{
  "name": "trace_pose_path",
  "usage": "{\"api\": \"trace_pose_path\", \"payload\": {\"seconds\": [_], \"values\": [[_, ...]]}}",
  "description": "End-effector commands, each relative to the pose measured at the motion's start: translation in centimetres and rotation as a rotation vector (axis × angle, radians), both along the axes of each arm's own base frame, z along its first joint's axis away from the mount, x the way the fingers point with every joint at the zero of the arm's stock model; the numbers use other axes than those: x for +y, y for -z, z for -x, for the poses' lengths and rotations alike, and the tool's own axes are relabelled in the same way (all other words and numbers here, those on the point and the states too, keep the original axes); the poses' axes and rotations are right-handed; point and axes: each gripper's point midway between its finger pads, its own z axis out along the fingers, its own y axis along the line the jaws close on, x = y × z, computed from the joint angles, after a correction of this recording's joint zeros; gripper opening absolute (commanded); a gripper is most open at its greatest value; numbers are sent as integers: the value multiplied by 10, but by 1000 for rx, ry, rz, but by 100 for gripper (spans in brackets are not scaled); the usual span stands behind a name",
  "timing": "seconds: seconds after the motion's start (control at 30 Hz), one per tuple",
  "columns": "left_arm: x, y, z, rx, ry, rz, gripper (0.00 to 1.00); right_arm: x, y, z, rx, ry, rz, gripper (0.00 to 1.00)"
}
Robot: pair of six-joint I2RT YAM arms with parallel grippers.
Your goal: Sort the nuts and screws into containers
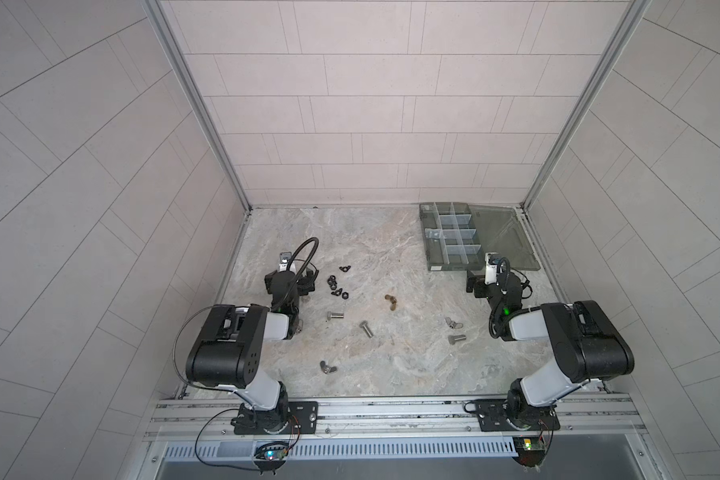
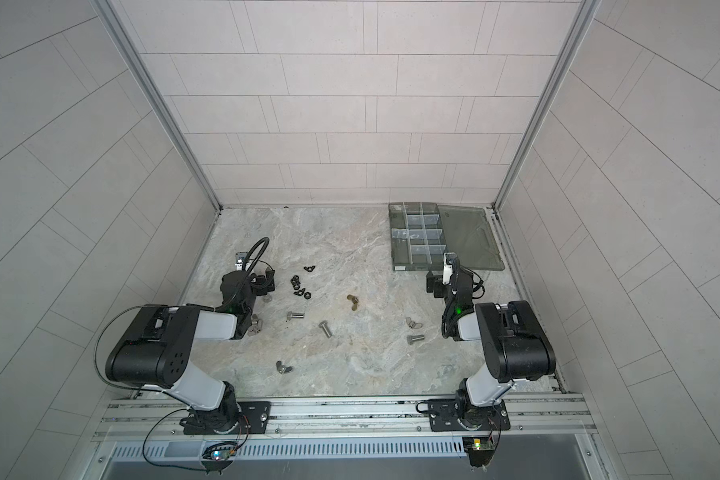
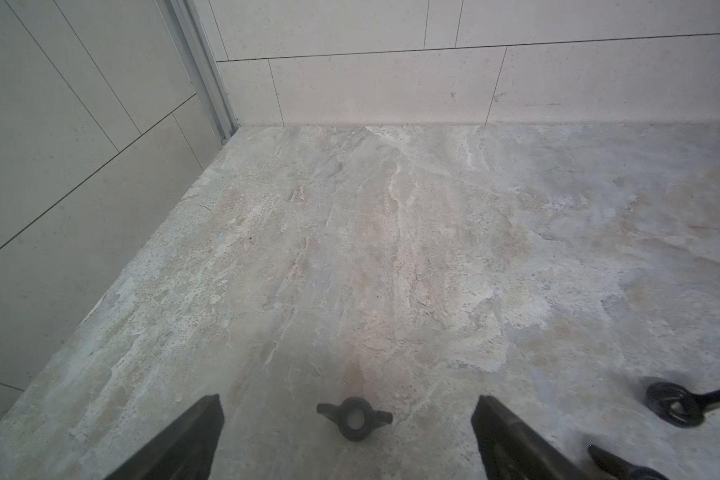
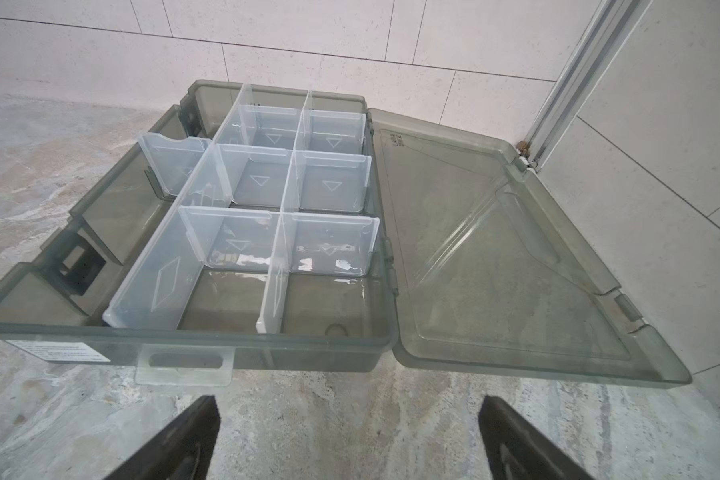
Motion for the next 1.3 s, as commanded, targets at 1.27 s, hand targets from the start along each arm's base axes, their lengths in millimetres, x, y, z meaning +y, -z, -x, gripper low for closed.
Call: {"api": "trace_pose_path", "payload": {"seconds": [1.27], "values": [[4,-1,-4,-31,85,108,100,2,-5,-3,-15,-9,16,99]]}}
